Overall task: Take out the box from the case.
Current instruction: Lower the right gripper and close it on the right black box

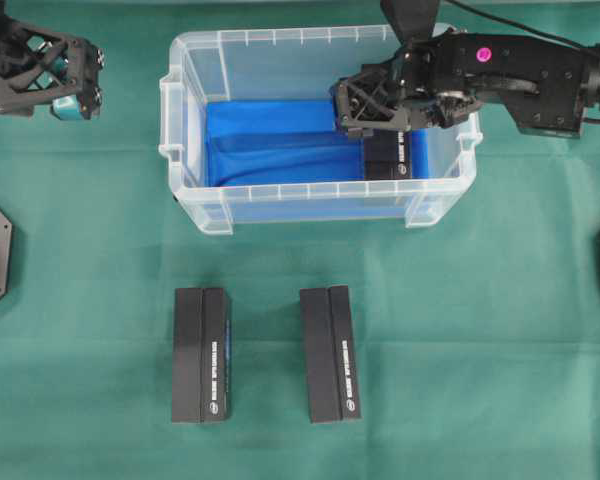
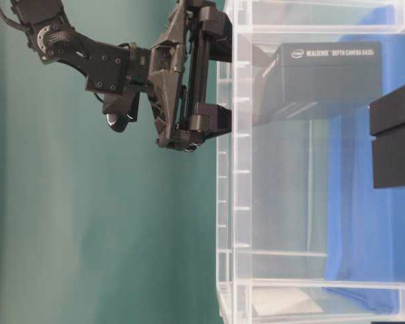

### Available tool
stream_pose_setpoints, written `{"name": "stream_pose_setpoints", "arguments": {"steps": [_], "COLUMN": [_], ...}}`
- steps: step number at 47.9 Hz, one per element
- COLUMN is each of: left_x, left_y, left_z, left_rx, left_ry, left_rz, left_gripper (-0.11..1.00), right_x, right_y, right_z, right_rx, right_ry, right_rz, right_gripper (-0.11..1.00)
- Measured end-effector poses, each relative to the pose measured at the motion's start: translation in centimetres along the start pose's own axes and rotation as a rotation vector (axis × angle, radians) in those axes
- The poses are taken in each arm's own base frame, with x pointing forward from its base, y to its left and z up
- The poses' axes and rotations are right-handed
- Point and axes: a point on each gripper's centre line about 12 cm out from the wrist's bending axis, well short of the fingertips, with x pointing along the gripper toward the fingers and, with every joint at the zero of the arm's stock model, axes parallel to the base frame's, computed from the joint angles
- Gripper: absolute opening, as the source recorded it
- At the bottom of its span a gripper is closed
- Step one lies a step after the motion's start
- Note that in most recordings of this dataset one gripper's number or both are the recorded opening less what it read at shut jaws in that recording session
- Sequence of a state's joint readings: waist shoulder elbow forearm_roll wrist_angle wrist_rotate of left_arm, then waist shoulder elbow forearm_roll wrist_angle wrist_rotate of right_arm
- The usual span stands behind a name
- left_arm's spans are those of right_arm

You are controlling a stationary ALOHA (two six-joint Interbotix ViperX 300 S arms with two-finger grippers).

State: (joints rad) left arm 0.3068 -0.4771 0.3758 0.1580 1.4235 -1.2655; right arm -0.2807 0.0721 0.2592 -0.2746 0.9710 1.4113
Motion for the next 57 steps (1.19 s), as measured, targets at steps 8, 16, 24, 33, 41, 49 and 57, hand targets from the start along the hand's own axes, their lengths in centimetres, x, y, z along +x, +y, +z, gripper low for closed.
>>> {"name": "stream_pose_setpoints", "arguments": {"steps": [8, 16, 24, 33, 41, 49, 57], "left_x": [0.09, 0.13, 0.13, 0.09, 0.13, 0.09, 0.04], "left_y": [0.04, 0.06, 0.05, 0.08, 0.06, 0.07, 0.05], "left_z": [-0.05, -0.04, -0.08, -0.06, -0.06, -0.10, -0.06], "left_rx": [0.000, 0.001, 0.002, 0.000, 0.000, 0.002, 0.002], "left_ry": [0.002, 0.001, 0.002, 0.002, 0.003, 0.003, 0.001], "left_rz": [0.002, 0.004, 0.004, 0.002, 0.004, 0.002, 0.001], "left_gripper": [0.93, 0.93, 0.93, 0.93, 0.93, 0.93, 0.93], "right_x": [0.36, 0.50, 0.53, 0.50, 0.33, 0.17, 0.13], "right_y": [-0.23, -0.25, -0.23, -0.23, -0.05, 0.02, 0.04], "right_z": [-0.15, -0.12, -0.06, 0.05, 0.23, 0.38, 0.42], "right_rx": [0.003, 0.002, 0.012, 0.039, 0.040, 0.039, 0.038], "right_ry": [0.005, 0.006, 0.005, 0.004, -0.002, -0.008, -0.009], "right_rz": [-0.004, -0.007, -0.007, -0.013, -0.016, -0.023, -0.023], "right_gripper": [0.92, 0.92, 0.85, 0.66, 0.66, 0.66, 0.66]}}
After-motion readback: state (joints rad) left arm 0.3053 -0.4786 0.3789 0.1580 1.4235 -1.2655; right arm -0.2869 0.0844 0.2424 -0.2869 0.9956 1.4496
